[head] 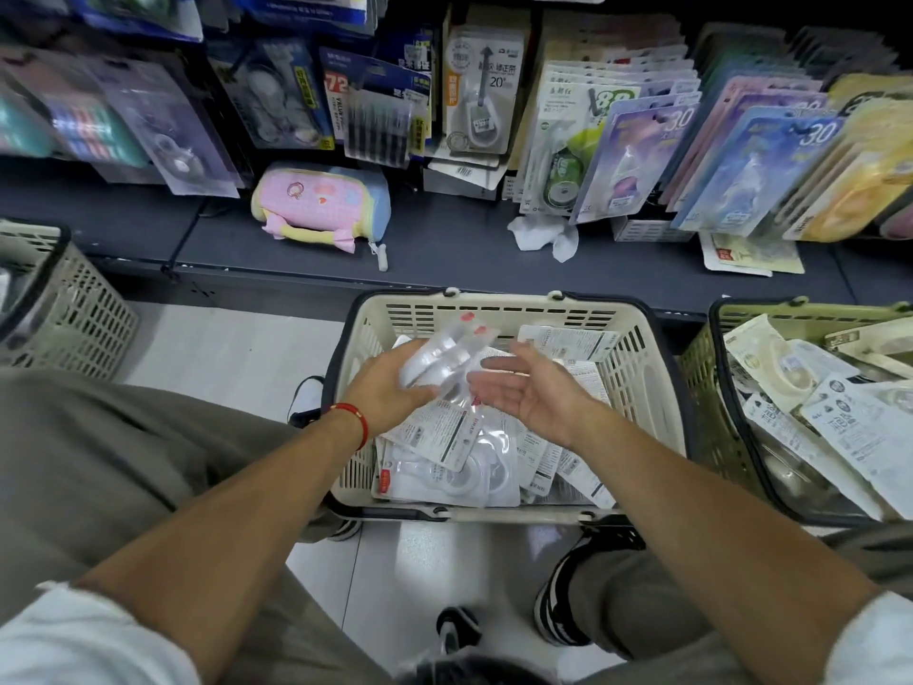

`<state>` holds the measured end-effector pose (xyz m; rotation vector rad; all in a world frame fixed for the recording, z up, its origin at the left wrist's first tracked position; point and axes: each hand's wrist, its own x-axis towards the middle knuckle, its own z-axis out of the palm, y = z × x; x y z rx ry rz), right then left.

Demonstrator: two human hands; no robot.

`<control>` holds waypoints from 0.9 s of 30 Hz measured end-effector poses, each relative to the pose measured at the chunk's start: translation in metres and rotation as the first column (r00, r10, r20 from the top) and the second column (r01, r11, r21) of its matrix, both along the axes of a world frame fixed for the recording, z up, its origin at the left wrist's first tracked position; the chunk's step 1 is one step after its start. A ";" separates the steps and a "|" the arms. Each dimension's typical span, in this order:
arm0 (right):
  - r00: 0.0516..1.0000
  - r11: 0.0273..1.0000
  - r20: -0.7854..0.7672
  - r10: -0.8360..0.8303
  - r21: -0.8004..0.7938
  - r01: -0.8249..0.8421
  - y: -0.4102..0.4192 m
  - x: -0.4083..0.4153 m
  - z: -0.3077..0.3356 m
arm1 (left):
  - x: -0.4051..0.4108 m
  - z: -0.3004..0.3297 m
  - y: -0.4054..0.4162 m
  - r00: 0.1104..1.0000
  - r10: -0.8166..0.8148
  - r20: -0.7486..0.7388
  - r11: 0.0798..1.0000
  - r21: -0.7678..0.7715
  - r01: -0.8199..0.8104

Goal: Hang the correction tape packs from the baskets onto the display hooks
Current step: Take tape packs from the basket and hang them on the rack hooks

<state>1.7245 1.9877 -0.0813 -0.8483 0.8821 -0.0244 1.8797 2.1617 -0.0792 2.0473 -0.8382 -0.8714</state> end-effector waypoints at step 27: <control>0.984 0.320 -0.109 0.140 -0.935 -0.150 -0.022 0.024 0.024 | 0.008 0.018 0.004 0.632 0.194 -0.750 0.950 -0.018 -0.313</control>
